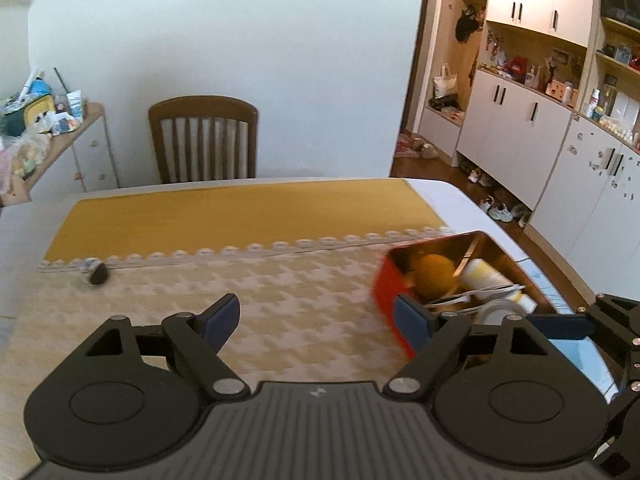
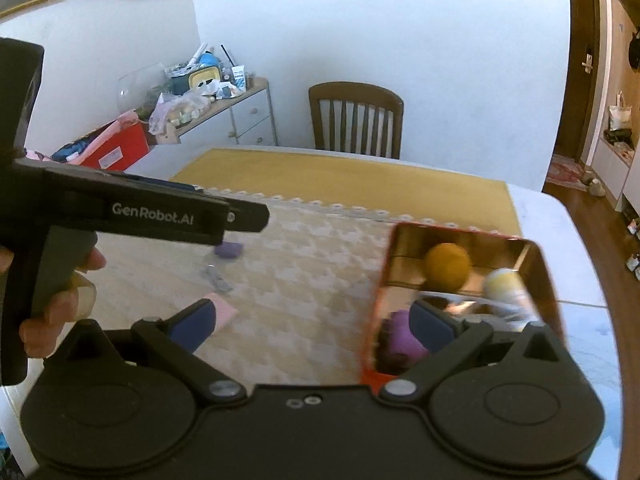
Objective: Organize rigid objects
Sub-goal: 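Open both tools to release the sunglasses and mirror, then withdraw, then grasp the black-capped small bottle with the left tool while the right tool grasps the pink sticky pad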
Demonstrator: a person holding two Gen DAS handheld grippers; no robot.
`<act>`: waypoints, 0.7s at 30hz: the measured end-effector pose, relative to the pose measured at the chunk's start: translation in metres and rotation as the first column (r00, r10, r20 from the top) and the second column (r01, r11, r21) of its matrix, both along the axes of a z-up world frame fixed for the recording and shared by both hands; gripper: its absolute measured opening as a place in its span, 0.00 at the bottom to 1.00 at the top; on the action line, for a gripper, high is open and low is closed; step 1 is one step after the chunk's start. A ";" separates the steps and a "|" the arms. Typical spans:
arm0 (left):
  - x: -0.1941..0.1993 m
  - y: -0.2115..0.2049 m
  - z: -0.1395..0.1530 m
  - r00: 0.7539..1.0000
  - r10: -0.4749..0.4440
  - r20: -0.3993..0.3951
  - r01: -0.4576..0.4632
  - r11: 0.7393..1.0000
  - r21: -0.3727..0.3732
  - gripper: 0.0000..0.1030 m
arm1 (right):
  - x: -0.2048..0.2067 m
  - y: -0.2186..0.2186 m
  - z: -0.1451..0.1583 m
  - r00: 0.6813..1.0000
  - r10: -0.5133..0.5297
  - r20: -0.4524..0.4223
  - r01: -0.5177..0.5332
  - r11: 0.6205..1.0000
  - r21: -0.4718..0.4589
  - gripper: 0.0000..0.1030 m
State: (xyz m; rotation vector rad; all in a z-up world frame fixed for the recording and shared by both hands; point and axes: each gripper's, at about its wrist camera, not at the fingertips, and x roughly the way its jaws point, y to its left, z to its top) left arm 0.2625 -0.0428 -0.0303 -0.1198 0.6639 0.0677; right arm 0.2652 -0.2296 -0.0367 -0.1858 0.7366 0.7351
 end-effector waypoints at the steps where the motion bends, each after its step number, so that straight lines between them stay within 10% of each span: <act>1: -0.002 0.010 0.000 1.000 0.005 0.003 -0.005 1.000 -0.001 0.82 | -0.002 0.006 -0.002 1.000 -0.001 -0.001 0.001 1.000 -0.002 1.00; 21: -0.004 0.184 -0.033 0.986 0.167 0.018 -0.167 0.985 0.031 0.82 | -0.021 0.124 -0.053 0.997 -0.040 -0.072 0.033 0.996 -0.085 0.97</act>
